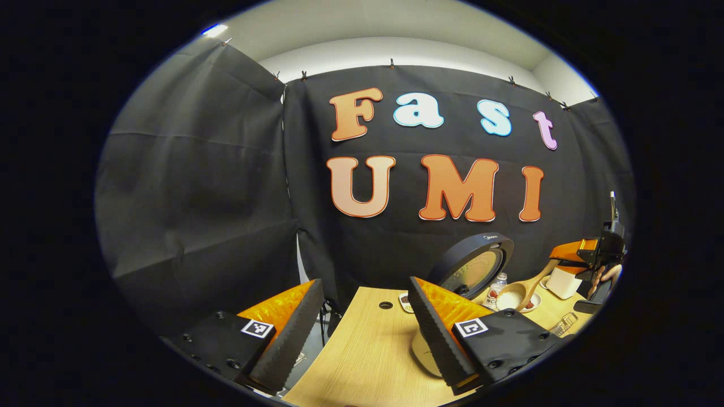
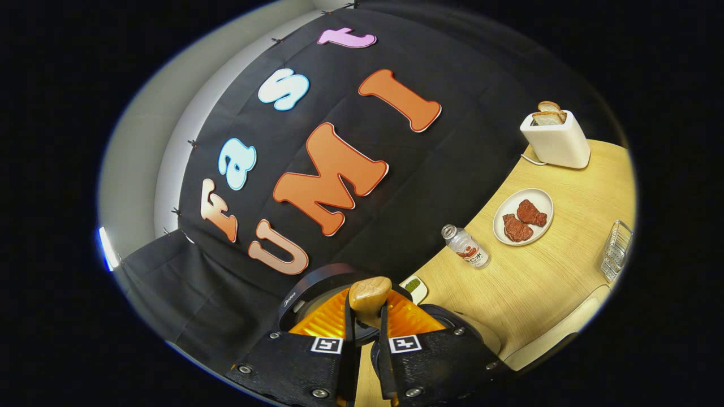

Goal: Close the left gripper, press the button to open the rice cooker; take a wooden spoon from the chopstick holder with the right hand, scoop a spoonful of rice and pour it into the rice cooker, then put the wooden spoon back into the chopstick holder.

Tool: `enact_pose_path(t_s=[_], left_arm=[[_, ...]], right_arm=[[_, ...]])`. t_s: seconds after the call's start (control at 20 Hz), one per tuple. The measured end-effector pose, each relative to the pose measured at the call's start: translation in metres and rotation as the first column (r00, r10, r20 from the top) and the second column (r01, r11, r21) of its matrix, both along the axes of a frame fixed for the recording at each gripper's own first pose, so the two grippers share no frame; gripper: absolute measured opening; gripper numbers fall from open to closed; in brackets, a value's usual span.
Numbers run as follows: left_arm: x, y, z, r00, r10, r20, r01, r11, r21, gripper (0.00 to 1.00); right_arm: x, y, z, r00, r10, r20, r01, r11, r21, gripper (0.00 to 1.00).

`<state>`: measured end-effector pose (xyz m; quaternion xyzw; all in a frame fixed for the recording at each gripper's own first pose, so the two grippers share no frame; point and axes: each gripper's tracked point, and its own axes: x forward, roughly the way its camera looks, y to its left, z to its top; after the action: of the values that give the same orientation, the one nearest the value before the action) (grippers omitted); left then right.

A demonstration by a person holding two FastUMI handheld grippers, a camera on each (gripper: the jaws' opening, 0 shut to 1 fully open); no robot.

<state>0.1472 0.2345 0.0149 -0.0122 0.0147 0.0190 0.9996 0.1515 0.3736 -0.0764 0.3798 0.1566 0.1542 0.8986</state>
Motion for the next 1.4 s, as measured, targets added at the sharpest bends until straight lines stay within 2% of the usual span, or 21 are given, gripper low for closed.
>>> enact_pose_path(t_s=[0.5,0.75,1.1,1.4], left_arm=[[0.000,0.002,0.000,1.000,0.002,-0.003,-0.002,1.000,0.006,0.98],[-0.001,0.005,0.000,1.000,0.005,-0.004,-0.005,1.000,0.007,0.98],[-0.002,0.006,-0.002,1.000,0.008,-0.004,-0.008,1.000,0.013,0.98],[-0.003,0.011,-0.005,1.000,0.015,-0.007,-0.015,1.000,0.008,0.98]], right_arm=[[0.001,0.003,-0.002,1.000,0.008,0.026,-0.006,0.996,-0.085,0.15],[-0.001,0.009,0.000,0.998,0.021,0.065,-0.010,0.988,-0.157,0.15],[-0.006,0.024,0.005,0.992,0.063,0.113,-0.034,0.970,-0.240,0.15],[-0.010,0.036,0.008,0.982,0.101,0.162,-0.040,0.938,-0.344,0.15]])
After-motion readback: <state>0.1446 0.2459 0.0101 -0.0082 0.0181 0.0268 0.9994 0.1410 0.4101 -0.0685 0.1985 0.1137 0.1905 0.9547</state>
